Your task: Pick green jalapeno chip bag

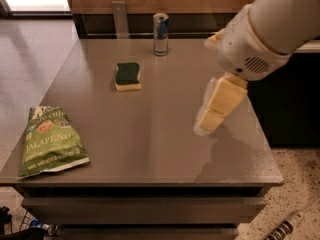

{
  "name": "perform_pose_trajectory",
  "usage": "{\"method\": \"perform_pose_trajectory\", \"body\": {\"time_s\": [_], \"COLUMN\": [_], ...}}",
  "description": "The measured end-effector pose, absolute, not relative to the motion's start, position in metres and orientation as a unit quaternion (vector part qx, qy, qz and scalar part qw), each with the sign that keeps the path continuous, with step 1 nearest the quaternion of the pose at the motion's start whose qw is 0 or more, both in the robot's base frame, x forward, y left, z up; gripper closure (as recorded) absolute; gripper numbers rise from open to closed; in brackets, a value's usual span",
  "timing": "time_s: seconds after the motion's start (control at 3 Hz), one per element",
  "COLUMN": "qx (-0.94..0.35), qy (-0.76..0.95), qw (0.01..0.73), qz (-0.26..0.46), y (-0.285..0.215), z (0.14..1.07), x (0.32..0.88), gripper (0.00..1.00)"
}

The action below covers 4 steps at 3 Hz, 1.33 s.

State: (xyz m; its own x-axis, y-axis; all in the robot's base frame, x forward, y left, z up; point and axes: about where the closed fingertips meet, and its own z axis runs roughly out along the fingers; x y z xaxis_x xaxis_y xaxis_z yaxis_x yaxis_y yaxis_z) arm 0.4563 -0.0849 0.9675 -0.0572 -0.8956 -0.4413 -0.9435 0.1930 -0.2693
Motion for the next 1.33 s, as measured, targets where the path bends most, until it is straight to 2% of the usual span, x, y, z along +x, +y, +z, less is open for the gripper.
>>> {"method": "perform_pose_trajectory", "body": {"time_s": [0.67, 1.33], "qx": [-0.670, -0.667], "qy": [0.658, 0.668], "qw": [0.308, 0.294], "qz": [0.150, 0.149], "y": [0.047, 0.066], "z": [0.955, 0.946], "x": [0.453, 0.465], "gripper": [0.00, 0.00]}}
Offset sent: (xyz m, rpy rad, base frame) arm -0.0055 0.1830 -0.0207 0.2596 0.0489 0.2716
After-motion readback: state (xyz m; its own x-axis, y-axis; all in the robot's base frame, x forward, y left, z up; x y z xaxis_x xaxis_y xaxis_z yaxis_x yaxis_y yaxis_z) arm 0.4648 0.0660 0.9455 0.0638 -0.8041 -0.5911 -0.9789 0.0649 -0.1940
